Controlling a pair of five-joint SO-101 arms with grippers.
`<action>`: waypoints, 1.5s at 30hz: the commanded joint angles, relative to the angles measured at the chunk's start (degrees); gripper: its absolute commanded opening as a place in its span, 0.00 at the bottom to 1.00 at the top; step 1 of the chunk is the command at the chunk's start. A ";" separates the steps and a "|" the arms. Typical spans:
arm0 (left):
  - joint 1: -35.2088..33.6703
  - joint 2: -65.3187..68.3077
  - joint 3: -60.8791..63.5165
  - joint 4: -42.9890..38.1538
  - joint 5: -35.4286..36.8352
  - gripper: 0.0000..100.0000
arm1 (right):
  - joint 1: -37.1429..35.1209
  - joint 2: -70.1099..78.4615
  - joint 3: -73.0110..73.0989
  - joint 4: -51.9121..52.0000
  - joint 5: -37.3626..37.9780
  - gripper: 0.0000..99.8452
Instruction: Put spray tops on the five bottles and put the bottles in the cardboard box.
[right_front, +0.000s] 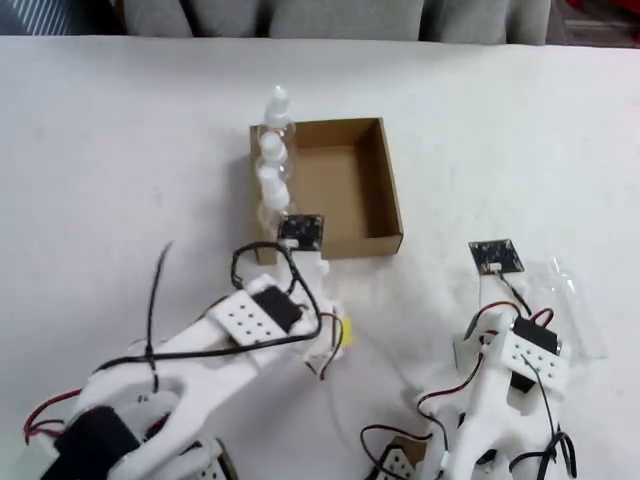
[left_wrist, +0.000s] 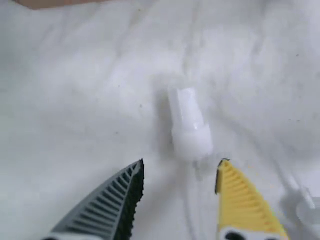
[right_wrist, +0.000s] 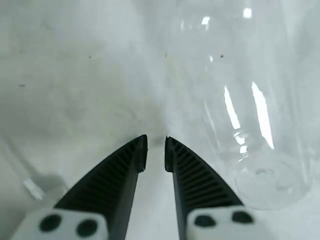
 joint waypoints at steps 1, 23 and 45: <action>0.04 2.68 -3.16 -3.78 1.76 0.17 | -0.57 -1.01 -0.26 -0.57 -0.18 0.04; -2.07 4.88 -6.33 -4.04 4.40 0.21 | -0.57 -1.01 -0.09 -0.48 -0.09 0.04; -2.07 18.07 -14.33 -2.37 4.48 0.20 | -0.57 -1.01 -0.09 -0.48 -0.09 0.04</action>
